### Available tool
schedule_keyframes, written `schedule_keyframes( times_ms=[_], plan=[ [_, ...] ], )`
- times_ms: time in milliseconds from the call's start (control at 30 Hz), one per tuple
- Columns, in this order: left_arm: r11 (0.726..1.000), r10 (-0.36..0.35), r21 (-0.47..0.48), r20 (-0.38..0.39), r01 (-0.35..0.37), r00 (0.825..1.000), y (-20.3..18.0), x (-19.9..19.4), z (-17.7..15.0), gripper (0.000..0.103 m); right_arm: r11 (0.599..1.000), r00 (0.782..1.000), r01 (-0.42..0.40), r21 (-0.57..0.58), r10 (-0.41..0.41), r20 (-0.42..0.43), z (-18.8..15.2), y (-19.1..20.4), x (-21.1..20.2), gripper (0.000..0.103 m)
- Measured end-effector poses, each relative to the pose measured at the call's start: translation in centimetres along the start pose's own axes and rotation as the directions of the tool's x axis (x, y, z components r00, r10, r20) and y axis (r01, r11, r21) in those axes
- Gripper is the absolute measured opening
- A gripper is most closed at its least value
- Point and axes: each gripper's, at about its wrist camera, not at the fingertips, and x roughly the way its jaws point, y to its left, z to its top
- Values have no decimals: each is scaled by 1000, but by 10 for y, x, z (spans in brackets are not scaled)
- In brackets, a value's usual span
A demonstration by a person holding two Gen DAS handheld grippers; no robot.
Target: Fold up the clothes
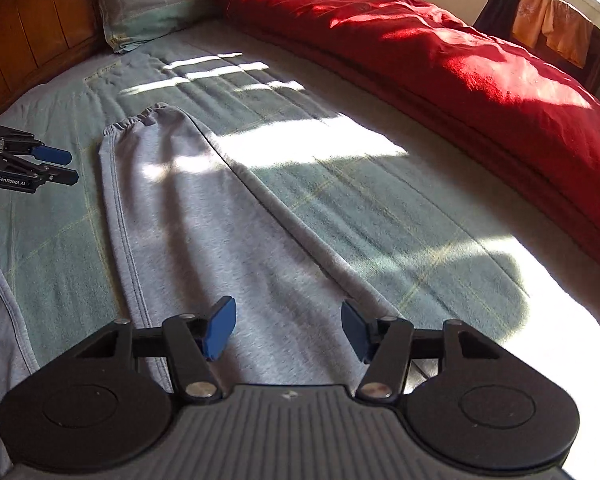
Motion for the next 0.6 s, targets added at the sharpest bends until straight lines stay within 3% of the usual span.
schedule_keyframes(
  times_ms=[133,300,500,567,600],
  plan=[
    [990,-76,120,-7,77,997,-49,1,-1,45,997,998,-59,-50,58,-23,20,-25,42,59],
    [967,-169,193,-12,168,986,-91,2,-13,47,989,990,-127,-74,123,-65,28,-44,95,59],
    [953,-150,258,-51,158,987,-112,22,-24,55,979,981,-173,-112,161,-103,22,-50,129,56],
    [953,-143,260,-66,155,988,-113,29,-26,55,977,984,-165,-134,152,-97,18,-46,131,45],
    [954,-141,259,-70,154,988,-113,32,-26,56,977,984,-167,-135,156,-89,17,-44,128,18]
  ],
)
